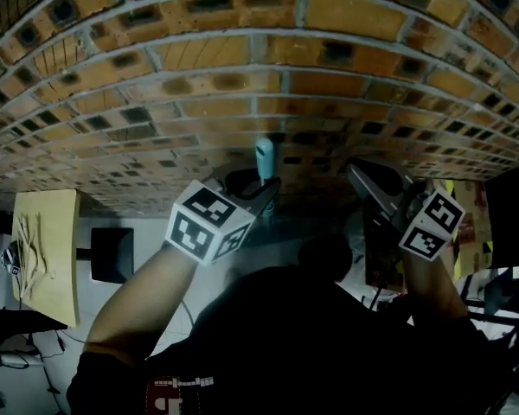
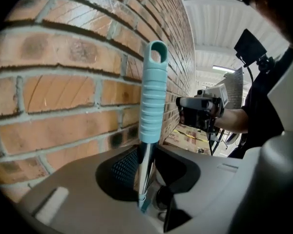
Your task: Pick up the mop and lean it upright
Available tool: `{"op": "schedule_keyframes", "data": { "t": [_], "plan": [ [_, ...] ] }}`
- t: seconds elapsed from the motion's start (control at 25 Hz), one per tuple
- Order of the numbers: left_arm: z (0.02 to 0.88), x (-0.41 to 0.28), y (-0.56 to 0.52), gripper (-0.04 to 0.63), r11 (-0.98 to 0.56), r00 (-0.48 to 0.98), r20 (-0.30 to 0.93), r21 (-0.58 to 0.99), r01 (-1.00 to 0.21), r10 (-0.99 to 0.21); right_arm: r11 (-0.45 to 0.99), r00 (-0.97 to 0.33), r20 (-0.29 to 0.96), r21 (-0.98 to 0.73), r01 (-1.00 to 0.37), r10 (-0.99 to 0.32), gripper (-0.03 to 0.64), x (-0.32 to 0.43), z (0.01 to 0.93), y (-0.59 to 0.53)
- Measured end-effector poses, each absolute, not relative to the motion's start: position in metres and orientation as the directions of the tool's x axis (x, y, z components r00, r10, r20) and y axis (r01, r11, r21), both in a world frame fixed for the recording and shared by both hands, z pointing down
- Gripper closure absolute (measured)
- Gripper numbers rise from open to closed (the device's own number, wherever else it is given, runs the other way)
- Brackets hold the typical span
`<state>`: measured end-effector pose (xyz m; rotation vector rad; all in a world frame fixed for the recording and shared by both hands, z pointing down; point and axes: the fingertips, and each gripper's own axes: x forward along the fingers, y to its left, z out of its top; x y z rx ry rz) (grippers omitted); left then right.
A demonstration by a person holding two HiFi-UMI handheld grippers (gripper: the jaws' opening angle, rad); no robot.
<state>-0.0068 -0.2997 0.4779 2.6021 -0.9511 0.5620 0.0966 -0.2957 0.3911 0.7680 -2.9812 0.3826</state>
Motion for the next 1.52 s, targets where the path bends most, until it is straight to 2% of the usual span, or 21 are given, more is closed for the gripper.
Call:
{"op": "schedule_keyframes", "data": {
  "t": [0.32, 1.36, 1.52],
  "plan": [
    [0.548, 0.000, -0.288, 0.492, -0.744, 0.671, 0.550, 0.127, -0.656, -0.497, 0.821, -0.871, 0.145, -0.291, -0.491, -0.470, 0.603, 0.102, 0.431, -0.288],
    [0.674, 0.011, -0.330, 0.492, -0.728, 0.562, 0.716, 0.112, -0.677, -0.413, 0.767, -0.852, 0.176, -0.375, -0.520, -0.492, 0.603, 0.122, 0.470, -0.287],
    [0.685, 0.017, -0.342, 0.491, -0.696, 0.584, 0.711, 0.187, -0.693, -0.391, 0.760, -0.850, 0.179, -0.383, -0.524, -0.496, 0.603, 0.124, 0.474, -0.286]
  ]
}}
